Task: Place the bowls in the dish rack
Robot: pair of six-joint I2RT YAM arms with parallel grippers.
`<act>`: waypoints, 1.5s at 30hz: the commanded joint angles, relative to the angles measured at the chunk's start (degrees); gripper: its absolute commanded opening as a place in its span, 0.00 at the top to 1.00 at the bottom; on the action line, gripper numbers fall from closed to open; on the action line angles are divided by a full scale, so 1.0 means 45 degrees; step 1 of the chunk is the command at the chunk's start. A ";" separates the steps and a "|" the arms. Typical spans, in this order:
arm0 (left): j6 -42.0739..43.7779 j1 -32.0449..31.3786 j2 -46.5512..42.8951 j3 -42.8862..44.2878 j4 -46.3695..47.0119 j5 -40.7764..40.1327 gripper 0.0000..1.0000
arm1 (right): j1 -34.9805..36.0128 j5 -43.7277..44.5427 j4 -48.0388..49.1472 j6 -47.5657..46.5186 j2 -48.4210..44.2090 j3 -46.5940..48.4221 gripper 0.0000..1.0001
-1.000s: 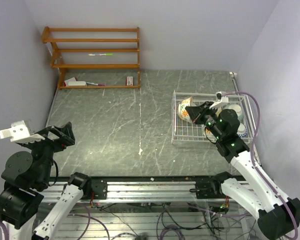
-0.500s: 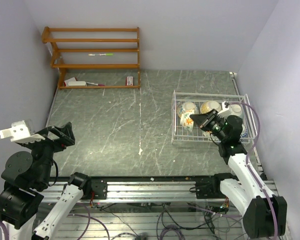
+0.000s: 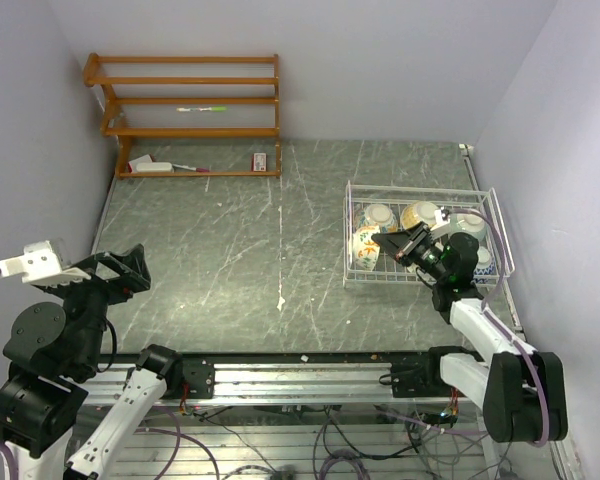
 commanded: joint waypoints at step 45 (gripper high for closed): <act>-0.0143 0.0095 0.0302 -0.1108 0.0969 0.0455 0.02 | -0.1827 0.2897 -0.6632 -0.4254 0.0126 0.0911 0.69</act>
